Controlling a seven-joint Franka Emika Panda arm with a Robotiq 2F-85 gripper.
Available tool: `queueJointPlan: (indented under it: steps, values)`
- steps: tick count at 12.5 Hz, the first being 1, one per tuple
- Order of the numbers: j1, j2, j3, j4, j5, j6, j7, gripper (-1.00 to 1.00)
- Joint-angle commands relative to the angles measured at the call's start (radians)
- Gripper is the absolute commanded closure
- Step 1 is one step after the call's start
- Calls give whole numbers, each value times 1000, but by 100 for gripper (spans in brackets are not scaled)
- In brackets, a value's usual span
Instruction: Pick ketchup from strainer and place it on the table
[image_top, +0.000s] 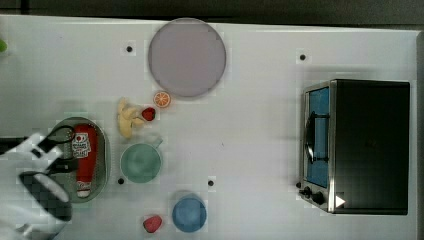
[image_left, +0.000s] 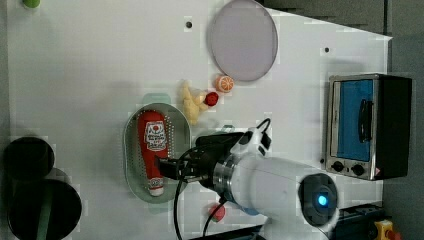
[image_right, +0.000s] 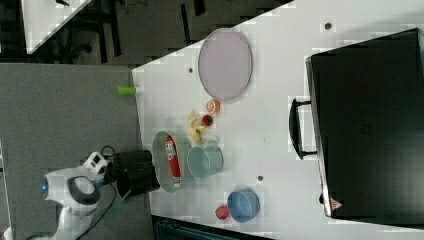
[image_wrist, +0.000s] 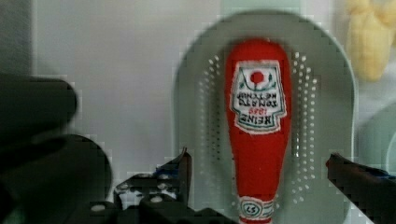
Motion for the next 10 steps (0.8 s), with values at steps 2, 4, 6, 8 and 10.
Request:
queueJointPlan:
  steps: [2,4,6,8,10]
  values:
    - [-22,162,-18,-13,-79,131,61,-100]
    - [-17,235,-25,-13,-107,198,68,-100]
    - [-4,288,-49,-10,-117,230,68,-100]
    - [18,331,-81,1,-118,240,68,-100]
    - [49,365,-111,23,-118,247,68,-100]
